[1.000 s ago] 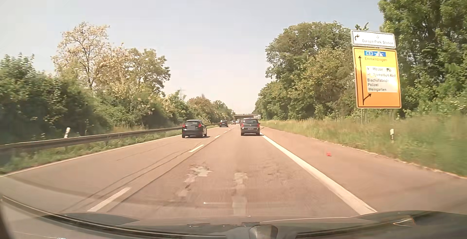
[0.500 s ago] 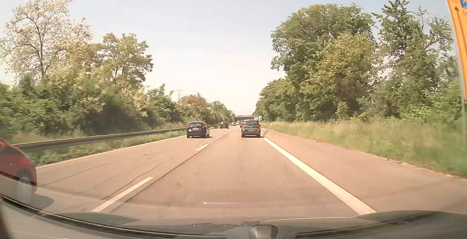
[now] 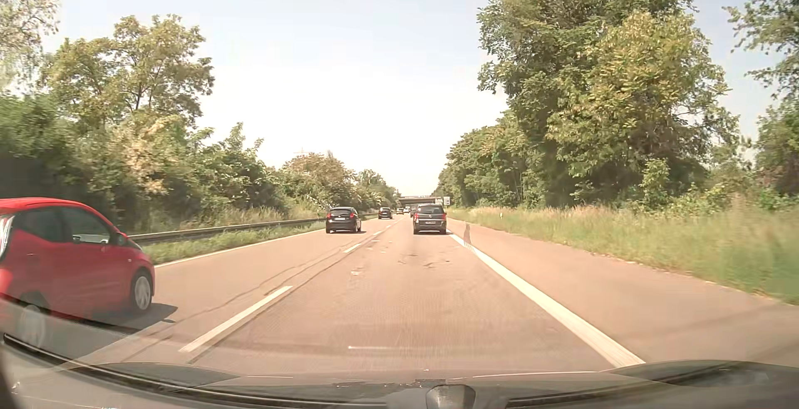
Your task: Follow the waypoints while adhering to traffic rules and regulations
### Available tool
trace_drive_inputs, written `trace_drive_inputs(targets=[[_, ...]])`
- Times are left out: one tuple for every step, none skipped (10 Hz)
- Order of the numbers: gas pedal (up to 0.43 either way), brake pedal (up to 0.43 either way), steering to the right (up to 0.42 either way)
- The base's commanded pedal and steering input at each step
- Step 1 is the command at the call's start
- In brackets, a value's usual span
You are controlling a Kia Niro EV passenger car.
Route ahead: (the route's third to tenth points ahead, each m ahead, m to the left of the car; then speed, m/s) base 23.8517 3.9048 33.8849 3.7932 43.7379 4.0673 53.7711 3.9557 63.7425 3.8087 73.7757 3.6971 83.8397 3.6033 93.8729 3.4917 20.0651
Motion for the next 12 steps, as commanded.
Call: trace_drive_inputs(targets=[[0.138,0.0,-0.001],[0.138,0.0,-0.001],[0.15,0.0,-0.001],[0.15,0.0,0.0],[0.157,0.0,-0.001],[0.157,0.0,-0.001],[0.157,0.0,-0.001],[0.157,0.0,-0.001],[0.157,0.0,0.0],[0.157,0.0,-0.001],[0.157,0.0,-0.001],[0.157,0.0,-0.001]])
